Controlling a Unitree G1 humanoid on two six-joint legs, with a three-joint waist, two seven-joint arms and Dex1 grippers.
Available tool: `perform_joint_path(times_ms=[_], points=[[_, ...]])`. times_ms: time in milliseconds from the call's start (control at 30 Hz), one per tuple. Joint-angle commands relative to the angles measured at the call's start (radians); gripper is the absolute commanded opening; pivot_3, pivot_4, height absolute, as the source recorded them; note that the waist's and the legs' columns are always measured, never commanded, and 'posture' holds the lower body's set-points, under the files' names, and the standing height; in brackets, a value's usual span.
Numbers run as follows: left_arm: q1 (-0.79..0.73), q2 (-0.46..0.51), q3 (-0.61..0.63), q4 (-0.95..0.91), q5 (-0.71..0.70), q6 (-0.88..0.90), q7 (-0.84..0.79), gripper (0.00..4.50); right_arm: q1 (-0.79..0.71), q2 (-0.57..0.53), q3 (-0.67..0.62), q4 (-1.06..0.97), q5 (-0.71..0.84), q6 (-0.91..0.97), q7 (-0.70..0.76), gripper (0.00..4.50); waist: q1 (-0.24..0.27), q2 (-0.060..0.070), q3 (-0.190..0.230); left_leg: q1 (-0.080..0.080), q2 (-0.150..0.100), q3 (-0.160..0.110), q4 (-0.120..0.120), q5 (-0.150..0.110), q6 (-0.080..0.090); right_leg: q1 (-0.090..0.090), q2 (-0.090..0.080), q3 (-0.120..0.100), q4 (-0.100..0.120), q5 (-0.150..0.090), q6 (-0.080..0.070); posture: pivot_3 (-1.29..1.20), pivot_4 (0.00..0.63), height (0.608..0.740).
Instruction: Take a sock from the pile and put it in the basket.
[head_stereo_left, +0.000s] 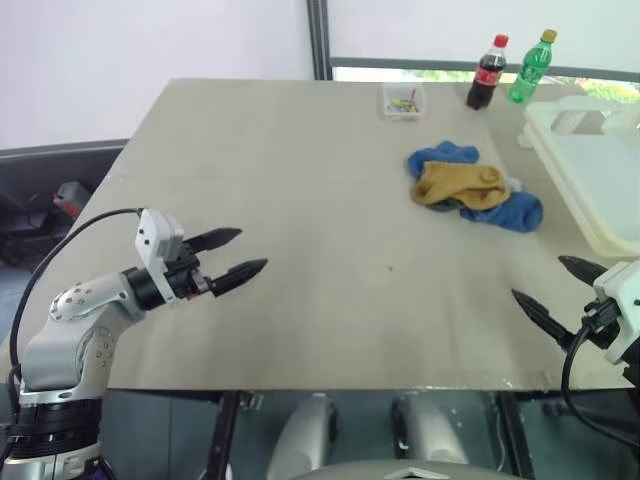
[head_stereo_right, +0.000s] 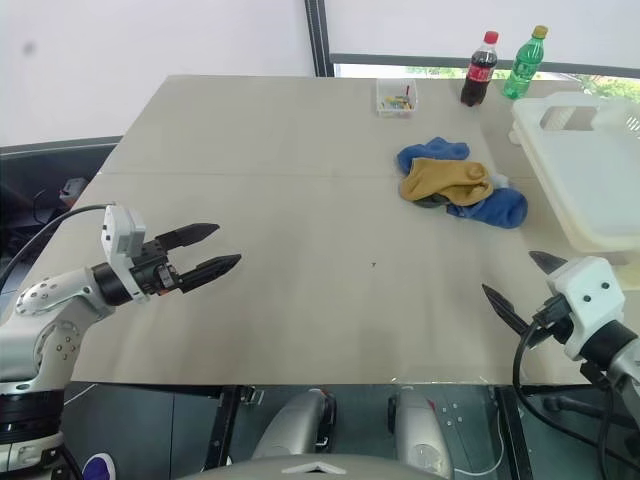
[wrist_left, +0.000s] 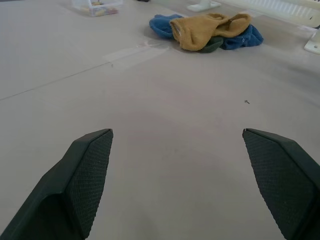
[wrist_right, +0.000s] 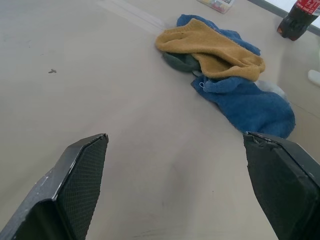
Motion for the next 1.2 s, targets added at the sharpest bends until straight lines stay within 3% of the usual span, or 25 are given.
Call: perform_joint_path(times_ms=[33,233,433,667,767,800,1033,1167,1200], points=[[-0.011,-0.005,0.017,-0.045,-0.029,0.003,0.010,4.45,-0.038,-0.003,0.024,-0.009,-0.009,0.002,-0.033,4.50,0.000,0.000,0.000,0.000,0.000,0.000,0.000,0.000,0.000,0.000,0.000,0.000,0.000,0.000,0.000,0.00,0.150,0.740],[-0.013,-0.034,0.010,-0.085,-0.049,0.013,0.038,4.45,-0.161,-0.025,0.145,0.009,-0.050,0.103,-0.110,4.50,-0.001,-0.001,0.000,0.000,0.000,0.000,0.000,0.000,0.000,0.000,0.000,0.000,0.000,0.000,0.000,0.00,0.150,0.740],[-0.018,-0.047,-0.003,-0.115,-0.051,0.021,0.066,4.45,-0.383,-0.014,0.284,0.138,-0.104,0.152,-0.176,4.50,-0.005,-0.001,0.000,0.000,-0.001,0.000,0.000,0.000,0.000,0.000,0.000,0.000,0.000,0.000,0.000,0.00,0.150,0.740],[-0.068,-0.115,-0.100,-0.174,-0.010,0.014,0.148,4.45,-0.802,0.112,0.551,0.567,-0.271,0.055,-0.241,4.50,-0.006,-0.001,0.000,0.000,-0.001,0.000,0.000,0.000,0.000,-0.001,0.000,0.000,0.001,0.001,0.000,0.00,0.150,0.740],[-0.067,-0.140,-0.122,-0.198,-0.003,0.014,0.178,4.50,-0.943,0.189,0.620,0.784,-0.334,-0.040,-0.248,3.74,-0.008,-0.001,0.000,0.000,-0.002,0.001,0.000,0.000,0.000,-0.002,0.001,0.001,0.001,0.001,-0.001,0.00,0.150,0.740],[-0.064,-0.143,-0.126,-0.205,0.002,0.011,0.185,4.50,-0.979,0.206,0.637,0.847,-0.351,-0.070,-0.245,3.74,-0.008,-0.001,0.000,-0.001,-0.002,0.000,0.000,0.000,0.000,-0.002,0.001,0.000,0.001,0.001,-0.001,0.00,0.150,0.740],[-0.021,-0.167,-0.110,-0.265,-0.005,0.020,0.254,4.50,-1.205,0.321,0.672,1.319,-0.440,-0.274,-0.293,3.74,-0.006,-0.001,0.000,-0.004,-0.003,0.000,-0.001,0.000,-0.001,-0.004,0.000,0.001,0.000,0.001,-0.001,0.00,0.150,0.740],[0.011,-0.161,-0.093,-0.292,-0.013,0.021,0.272,4.50,-1.264,0.352,0.666,1.475,-0.468,-0.350,-0.317,3.74,-0.011,-0.001,0.000,-0.003,-0.003,0.000,-0.002,0.000,-0.001,-0.004,0.000,0.001,0.001,0.001,-0.001,0.00,0.150,0.740],[0.016,-0.160,-0.089,-0.296,-0.014,0.021,0.276,4.50,-1.273,0.358,0.665,1.500,-0.473,-0.368,-0.321,3.20,-0.011,-0.001,0.000,-0.003,-0.003,0.000,-0.002,0.000,-0.001,-0.005,0.000,0.001,0.001,0.001,-0.001,0.00,0.150,0.740]])
